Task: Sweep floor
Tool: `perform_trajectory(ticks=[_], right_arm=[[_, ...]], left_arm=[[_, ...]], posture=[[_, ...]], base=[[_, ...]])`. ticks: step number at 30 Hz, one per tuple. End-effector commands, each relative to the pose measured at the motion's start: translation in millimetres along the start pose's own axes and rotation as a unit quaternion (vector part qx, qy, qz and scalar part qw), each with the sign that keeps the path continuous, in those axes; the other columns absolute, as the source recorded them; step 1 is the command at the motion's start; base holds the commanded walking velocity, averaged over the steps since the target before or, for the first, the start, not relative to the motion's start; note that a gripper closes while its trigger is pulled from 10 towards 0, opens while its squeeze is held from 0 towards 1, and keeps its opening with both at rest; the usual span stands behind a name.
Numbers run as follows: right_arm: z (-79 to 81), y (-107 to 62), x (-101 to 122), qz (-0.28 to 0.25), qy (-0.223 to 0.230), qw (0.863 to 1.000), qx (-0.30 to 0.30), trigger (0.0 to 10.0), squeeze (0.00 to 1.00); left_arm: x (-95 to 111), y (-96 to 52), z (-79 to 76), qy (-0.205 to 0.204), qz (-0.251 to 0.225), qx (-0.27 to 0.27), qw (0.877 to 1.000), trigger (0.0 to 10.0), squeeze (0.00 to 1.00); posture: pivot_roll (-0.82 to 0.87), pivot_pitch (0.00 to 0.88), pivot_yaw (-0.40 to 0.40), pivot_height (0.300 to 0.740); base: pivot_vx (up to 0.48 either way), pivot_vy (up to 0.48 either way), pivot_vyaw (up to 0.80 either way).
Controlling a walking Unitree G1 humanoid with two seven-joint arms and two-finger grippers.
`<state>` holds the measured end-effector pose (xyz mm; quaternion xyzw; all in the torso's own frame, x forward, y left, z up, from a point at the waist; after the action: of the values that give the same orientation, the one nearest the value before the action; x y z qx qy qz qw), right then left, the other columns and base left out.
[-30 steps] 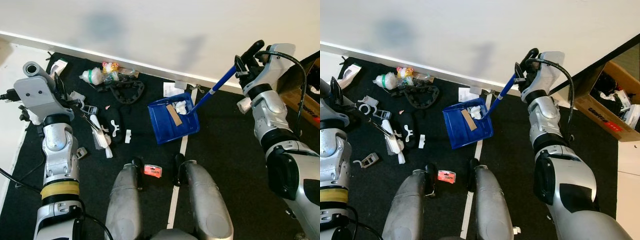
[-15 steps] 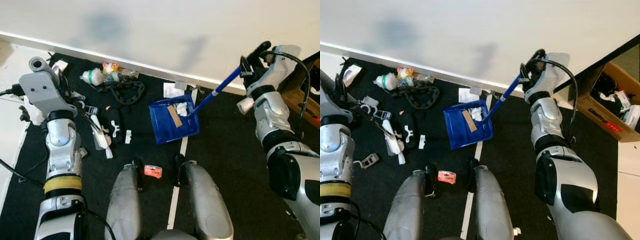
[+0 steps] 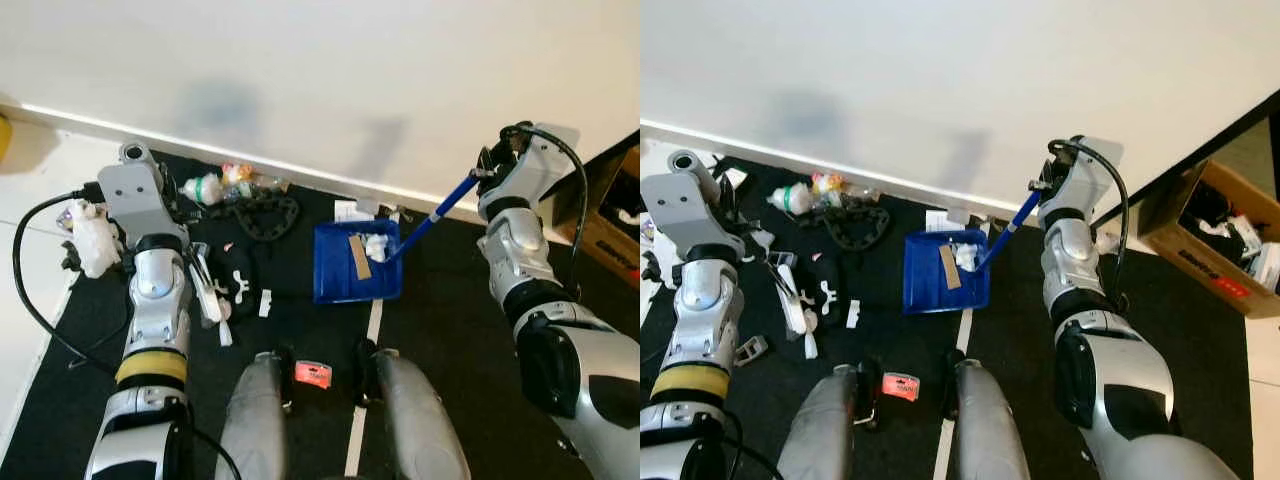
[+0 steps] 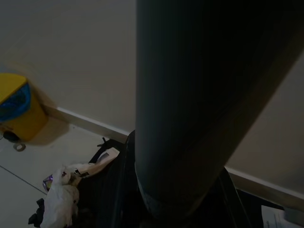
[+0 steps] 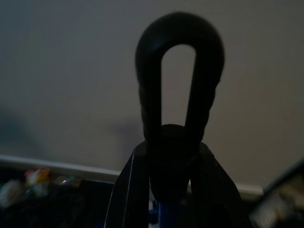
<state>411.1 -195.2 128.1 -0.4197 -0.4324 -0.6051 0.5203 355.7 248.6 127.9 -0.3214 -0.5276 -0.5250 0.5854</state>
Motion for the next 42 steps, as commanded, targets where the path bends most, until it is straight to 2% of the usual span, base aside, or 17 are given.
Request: perform_trajectory(ticks=[1, 7, 11, 14, 15, 16, 17, 18, 22, 26, 29, 32, 36, 38, 42], right_arm=[[-7.2, -4.7, -2.9, -0.007, -0.018, 1.0, -0.023, 10.0, 0.0], [-1.6, -11.2, -24.5, 0.039, -0.013, 0.999, -0.011, 10.0, 0.0], [6.3, -16.7, -35.5, 0.055, -0.004, 0.998, 0.015, 10.0, 0.0], [11.0, -18.8, -37.9, 0.055, -0.022, 0.998, 0.034, 10.0, 0.0], [12.7, -19.6, -40.8, 0.063, -0.013, 0.997, 0.039, 9.1, 0.0], [14.8, -20.5, -44.9, 0.075, 0.006, 0.996, 0.043, 6.2, 0.0], [15.6, -20.9, -46.9, 0.08, 0.027, 0.996, 0.042, 2.3, 0.0], [16.0, -21.2, -48.4, 0.084, 0.042, 0.995, 0.04, 0.0, 0.0], [17.2, -21.9, -48.3, 0.08, 0.047, 0.995, 0.043, 0.0, 0.0], [24.9, -20.5, -43.2, 0.062, 0.061, 0.994, 0.06, 0.0, 0.0], [26.7, -20.2, -42.2, 0.059, 0.062, 0.994, 0.064, 0.0, 0.0], [32.7, -18.3, -37.2, 0.047, 0.052, 0.995, 0.077, 0.0, 0.0], [33.3, -14.5, -31.4, 0.04, 0.05, 0.995, 0.077, 0.0, 0.0], [32.4, -12.2, -27.4, 0.035, 0.047, 0.995, 0.076, 0.0, 0.0], [26.0, -10.4, -22.4, 0.027, 0.045, 0.996, 0.069, 0.0, 0.0]], left_arm=[[-2.4, -2.8, -8.6, -0.01, -0.001, -0.007, 1.0, 10.0, 0.0], [-1.1, -1.5, -9.7, -0.001, -0.006, -0.012, 1.0, 10.0, 0.0], [-1.5, 1.9, 0.8, 0.015, -0.009, 0.0, 1.0, 10.0, 0.0], [1.4, 4.9, 7.9, 0.02, -0.014, 0.008, 1.0, 10.0, 0.0], [2.9, 6.2, 10.7, 0.023, -0.016, 0.009, 1.0, 10.0, 0.0], [4.6, 7.6, 14.4, 0.029, -0.019, 0.011, 0.999, 10.0, 0.0], [7.3, 9.4, 18.1, 0.043, -0.022, 0.008, 0.999, 10.0, 0.0], [9.7, 10.8, 20.7, 0.056, -0.025, 0.005, 0.998, 10.0, 0.0], [20.8, 14.7, 27.2, 0.087, -0.046, -0.006, 0.995, 10.0, 0.0], [23.4, 18.3, 25.9, 0.09, -0.057, -0.026, 0.994, 10.0, 0.0], [23.8, 19.0, 25.6, 0.091, -0.059, -0.03, 0.994, 10.0, 0.0], [26.1, 21.6, 26.5, 0.098, -0.067, -0.038, 0.992, 10.0, 0.0], [27.3, 23.3, 24.6, 0.072, -0.066, -0.044, 0.994, 10.0, 0.0], [22.4, 23.7, 22.1, 0.06, -0.05, -0.046, 0.996, 10.0, 0.0], [13.4, 19.9, 17.7, 0.072, -0.037, -0.056, 0.995, 10.0, 0.0]], posture=[[0.05, 0.114, -0.055, 0.74], [0.06, 0.12, -0.064, 0.74], [0.06, 0.136, -0.072, 0.74], [0.06, 0.144, -0.073, 0.74], [0.06, 0.144, -0.073, 0.74], [0.06, 0.144, -0.073, 0.74], [0.07, 0.161, -0.078, 0.74], [0.07, 0.161, -0.078, 0.74], [0.07, 0.193, -0.087, 0.74], [0.08, 0.256, -0.102, 0.74], [0.08, 0.263, -0.103, 0.74], [0.08, 0.312, -0.106, 0.74], [0.07, 0.332, -0.104, 0.74], [0.07, 0.337, -0.101, 0.74], [0.07, 0.322, -0.093, 0.74]], base=[[0.0, 0.0, 0.0], [0.0, 0.0, 0.0], [0.0, 0.0, 0.0], [0.0, 0.0, 0.0], [0.0, 0.0, 0.0], [0.0, 0.0, 0.0], [0.0, 0.0, 0.0], [0.0, 0.0, 0.0], [0.0, 0.0, 0.0], [0.0, 0.0, 0.0], [0.0, 0.0, 0.0], [0.0, 0.0, 0.0], [0.0, 0.0, 0.0], [0.0, 0.0, 0.0], [0.0, 0.0, 0.0]])
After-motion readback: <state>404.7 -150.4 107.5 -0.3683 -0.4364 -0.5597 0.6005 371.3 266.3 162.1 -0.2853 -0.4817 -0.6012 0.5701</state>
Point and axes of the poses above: a point about 5 cm out from each wrist's last joint towards the gripper, its own y axis pointing out of the wrist towards the gripper, its own x axis along the axis of the wrist's last joint, z = x × y, the point moved 4 cm from there along y, pointing out of the wrist towards the gripper, and after that the axes turned 10 degrees about y, right-handed, at the moved point
